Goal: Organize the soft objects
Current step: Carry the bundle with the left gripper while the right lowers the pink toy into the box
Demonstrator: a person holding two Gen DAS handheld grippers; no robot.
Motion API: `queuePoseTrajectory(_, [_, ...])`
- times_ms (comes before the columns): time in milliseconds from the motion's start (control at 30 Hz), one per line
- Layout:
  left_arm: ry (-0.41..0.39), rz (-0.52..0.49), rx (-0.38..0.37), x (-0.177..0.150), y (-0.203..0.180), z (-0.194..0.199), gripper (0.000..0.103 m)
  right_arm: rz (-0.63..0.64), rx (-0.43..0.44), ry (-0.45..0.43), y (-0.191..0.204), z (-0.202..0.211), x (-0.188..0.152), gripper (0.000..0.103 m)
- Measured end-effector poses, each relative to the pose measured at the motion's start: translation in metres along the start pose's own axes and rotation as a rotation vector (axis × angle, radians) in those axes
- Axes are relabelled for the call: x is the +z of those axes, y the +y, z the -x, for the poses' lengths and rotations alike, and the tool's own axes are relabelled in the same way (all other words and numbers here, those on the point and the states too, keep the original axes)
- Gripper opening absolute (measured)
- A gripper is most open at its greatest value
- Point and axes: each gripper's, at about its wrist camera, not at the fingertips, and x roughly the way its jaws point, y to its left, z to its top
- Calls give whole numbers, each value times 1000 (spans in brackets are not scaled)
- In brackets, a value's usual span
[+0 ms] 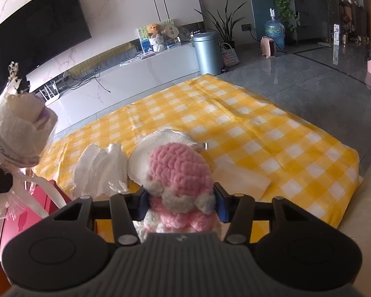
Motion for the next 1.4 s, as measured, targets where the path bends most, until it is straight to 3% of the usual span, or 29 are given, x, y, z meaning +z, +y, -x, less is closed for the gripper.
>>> queuePoseTrajectory(333, [-58, 140, -21, -27, 36, 45, 48, 20, 57, -71, 19, 21, 4, 51])
queuePoseTrajectory(733, [-164, 298, 27, -67, 83, 97, 48, 95, 231, -199, 77, 74, 1, 51])
queuePoseTrajectory(933, [-220, 459, 67, -102, 129, 112, 48, 162, 343, -208, 117, 87, -8, 51])
queuePoseTrajectory(1233, [-232, 653, 195, -136, 188, 107, 48, 292, 442, -156, 177, 87, -29, 51])
queuePoseTrajectory(1400, [-222, 685, 274, -150, 201, 110, 48, 409, 466, -101, 219, 80, -43, 51])
